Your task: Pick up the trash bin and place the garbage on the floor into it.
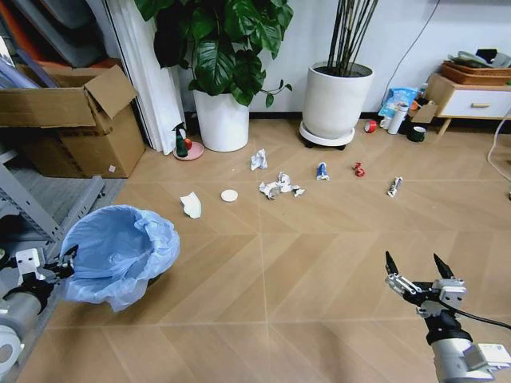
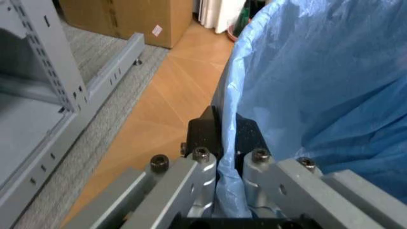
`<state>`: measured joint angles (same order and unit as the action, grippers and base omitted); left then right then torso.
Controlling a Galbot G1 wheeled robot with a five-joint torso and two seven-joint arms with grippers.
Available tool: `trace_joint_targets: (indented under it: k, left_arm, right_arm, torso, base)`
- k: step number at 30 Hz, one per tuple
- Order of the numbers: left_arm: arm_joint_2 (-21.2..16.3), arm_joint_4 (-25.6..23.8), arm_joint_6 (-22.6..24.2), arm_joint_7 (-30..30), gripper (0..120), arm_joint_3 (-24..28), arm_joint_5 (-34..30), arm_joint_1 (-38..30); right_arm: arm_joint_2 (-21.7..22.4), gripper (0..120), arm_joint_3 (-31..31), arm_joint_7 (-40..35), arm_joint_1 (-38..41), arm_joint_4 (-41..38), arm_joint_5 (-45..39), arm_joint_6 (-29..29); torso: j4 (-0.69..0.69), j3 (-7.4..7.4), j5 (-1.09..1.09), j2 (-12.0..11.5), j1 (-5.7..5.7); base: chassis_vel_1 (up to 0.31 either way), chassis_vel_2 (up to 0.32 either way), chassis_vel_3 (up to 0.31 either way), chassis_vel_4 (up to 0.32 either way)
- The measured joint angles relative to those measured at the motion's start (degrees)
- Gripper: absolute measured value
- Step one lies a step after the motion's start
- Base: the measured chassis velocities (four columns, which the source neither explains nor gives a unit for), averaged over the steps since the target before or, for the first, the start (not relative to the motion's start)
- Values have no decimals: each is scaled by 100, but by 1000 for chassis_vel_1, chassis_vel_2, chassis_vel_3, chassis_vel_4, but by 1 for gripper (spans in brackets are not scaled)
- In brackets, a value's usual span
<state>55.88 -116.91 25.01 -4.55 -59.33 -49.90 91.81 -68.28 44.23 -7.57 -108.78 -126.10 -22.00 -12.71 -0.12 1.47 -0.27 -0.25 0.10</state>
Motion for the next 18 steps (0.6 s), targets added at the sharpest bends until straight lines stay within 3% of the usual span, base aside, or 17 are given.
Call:
trace_joint_targets:
  k: [18]
  left_arm:
    - [-18,46,-8,0,0,-1,-14,-48]
  right_arm:
    - [15,100,7,15,11,-9,26,-13]
  torso:
    - [0,0,0,0,0]
  base:
    - [-81,243,85,-243]
